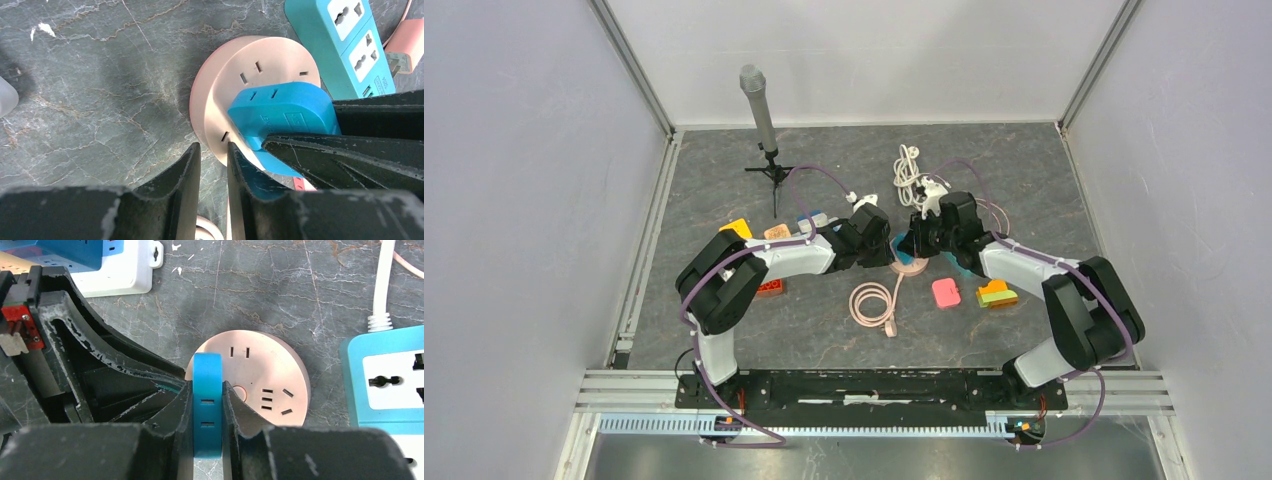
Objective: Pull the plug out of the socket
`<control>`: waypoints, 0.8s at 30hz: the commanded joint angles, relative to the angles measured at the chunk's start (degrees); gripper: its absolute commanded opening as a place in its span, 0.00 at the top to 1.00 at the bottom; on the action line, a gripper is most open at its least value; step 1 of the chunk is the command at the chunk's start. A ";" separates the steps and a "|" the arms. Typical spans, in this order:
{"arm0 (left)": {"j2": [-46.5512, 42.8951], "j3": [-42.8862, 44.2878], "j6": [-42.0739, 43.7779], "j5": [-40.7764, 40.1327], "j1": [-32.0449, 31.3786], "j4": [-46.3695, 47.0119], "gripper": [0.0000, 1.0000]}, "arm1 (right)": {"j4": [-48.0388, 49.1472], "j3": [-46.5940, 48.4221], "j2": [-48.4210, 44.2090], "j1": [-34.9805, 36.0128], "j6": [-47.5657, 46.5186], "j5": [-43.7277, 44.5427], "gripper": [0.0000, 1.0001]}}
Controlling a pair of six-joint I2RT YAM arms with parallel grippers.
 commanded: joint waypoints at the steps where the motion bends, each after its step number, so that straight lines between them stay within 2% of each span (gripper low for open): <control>1: 4.25 -2.65 1.85 -3.97 0.41 -9.47 0.68 | 6.08 -0.83 -4.60 0.30 1.56 -5.29 1.00; 7: 4.42 -2.17 1.46 -3.88 0.37 -9.66 0.68 | 7.26 0.47 -5.42 -1.47 7.70 -9.67 1.00; 11: 4.71 -0.96 1.41 -3.90 0.29 -9.66 0.68 | 5.09 1.68 -3.87 -1.51 8.26 -11.48 1.00; 16: 4.21 -0.59 1.50 -3.80 0.29 -9.64 0.67 | 4.88 0.29 -3.63 -1.61 6.77 -9.71 1.00; 24: 1.89 -0.59 1.66 -2.52 0.29 -8.84 0.66 | -0.30 1.48 -7.19 -1.70 1.84 -0.04 1.00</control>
